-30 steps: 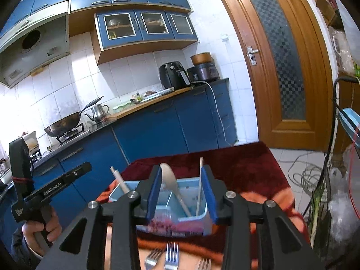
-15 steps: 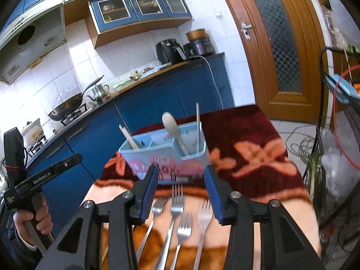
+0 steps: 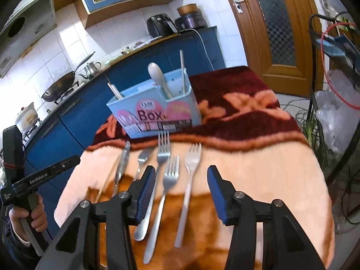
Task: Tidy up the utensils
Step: 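Lower left onto a wooden chopstick while right grasps a white plastic fork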
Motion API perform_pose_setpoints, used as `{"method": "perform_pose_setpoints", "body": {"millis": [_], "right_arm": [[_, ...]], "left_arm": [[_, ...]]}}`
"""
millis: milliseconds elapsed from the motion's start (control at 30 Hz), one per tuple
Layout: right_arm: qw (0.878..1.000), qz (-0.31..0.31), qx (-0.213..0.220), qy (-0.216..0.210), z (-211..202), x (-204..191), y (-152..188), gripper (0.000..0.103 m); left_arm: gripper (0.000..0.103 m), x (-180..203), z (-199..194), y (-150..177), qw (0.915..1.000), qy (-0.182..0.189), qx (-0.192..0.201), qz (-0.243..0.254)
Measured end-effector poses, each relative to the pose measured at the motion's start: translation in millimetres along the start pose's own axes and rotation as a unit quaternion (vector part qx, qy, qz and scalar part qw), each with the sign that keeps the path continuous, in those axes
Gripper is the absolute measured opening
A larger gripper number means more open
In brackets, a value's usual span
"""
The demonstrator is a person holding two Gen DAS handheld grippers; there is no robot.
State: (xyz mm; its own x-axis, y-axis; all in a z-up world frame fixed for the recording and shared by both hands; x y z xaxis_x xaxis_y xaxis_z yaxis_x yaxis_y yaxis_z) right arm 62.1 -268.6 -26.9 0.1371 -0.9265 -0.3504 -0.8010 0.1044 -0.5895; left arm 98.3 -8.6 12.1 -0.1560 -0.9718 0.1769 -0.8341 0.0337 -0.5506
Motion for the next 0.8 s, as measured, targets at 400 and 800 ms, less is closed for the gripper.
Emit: {"method": "perform_pose_setpoints", "body": {"millis": [400,800], "right_arm": [[1.000,0.002,-0.025,0.013,18.0,10.1,11.1,0.057],[0.998,0.016,-0.047,0.028,32.4,24.1,13.8,0.058]], "left_arm": [[0.024,-10.3,36.9,20.5,0.9976,-0.002,-0.066,-0.024],[0.024,-4.2,59.1,19.6,0.9945,0.012,-0.103,-0.013]]}}
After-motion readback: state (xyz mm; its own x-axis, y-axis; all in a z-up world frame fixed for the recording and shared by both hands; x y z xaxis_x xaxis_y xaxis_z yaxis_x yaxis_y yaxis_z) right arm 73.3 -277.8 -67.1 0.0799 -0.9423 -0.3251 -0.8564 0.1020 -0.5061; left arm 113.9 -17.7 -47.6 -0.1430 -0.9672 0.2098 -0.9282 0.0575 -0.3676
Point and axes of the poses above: each gripper's, at about its wrist camera, not at the fingertips, and z roughly the way its jaws point, x to its right, y to its underside, the point moved 6 cm from there along z, roughly the way its jaws point, and after that the axes turned 12 degrees about -x, right-handed, at the moved point
